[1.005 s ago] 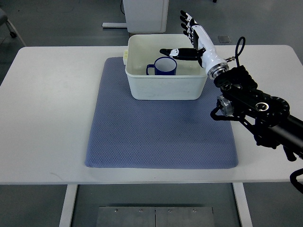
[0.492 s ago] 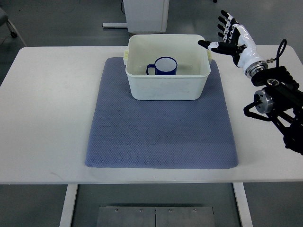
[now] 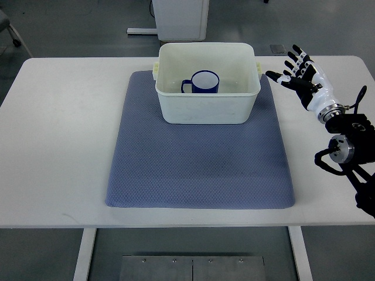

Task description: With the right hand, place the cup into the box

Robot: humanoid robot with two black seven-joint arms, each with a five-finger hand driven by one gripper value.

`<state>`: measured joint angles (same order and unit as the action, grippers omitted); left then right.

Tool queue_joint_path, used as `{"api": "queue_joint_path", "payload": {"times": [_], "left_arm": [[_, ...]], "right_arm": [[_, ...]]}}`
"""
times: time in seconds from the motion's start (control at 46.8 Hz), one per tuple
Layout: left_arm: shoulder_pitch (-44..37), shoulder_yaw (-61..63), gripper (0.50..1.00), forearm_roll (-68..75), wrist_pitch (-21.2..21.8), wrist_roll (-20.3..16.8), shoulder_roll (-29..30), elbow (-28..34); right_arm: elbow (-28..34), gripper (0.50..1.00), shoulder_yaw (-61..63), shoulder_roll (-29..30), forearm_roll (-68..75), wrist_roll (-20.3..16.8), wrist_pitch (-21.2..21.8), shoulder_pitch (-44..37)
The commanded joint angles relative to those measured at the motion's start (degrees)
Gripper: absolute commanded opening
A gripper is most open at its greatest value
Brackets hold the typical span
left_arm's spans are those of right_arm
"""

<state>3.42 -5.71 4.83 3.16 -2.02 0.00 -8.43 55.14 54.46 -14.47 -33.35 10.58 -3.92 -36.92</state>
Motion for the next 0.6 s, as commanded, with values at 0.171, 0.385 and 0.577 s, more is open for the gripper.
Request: {"api": "queue_joint_path", "payload": {"times": [0.171, 0.385, 0.577], "left_arm": [[0.0, 0.0, 1.0, 0.0, 0.0, 0.0, 0.0, -0.01], [0.0, 0.0, 1.0, 0.0, 0.0, 0.0, 0.0, -0.01], [0.0, 0.0, 1.0, 0.0, 0.0, 0.0, 0.0, -0.01]], "right_arm": [[-1.26, 1.0, 6.0, 4.45, 0.22, 0.14, -0.12, 3.43], [-3.55, 1.0, 11.63, 9.98, 0.31, 0.14, -0.12, 5.98], [-3.55, 1.0, 13.74, 12.18, 0.31, 0.23, -0.03, 7.12]]}}
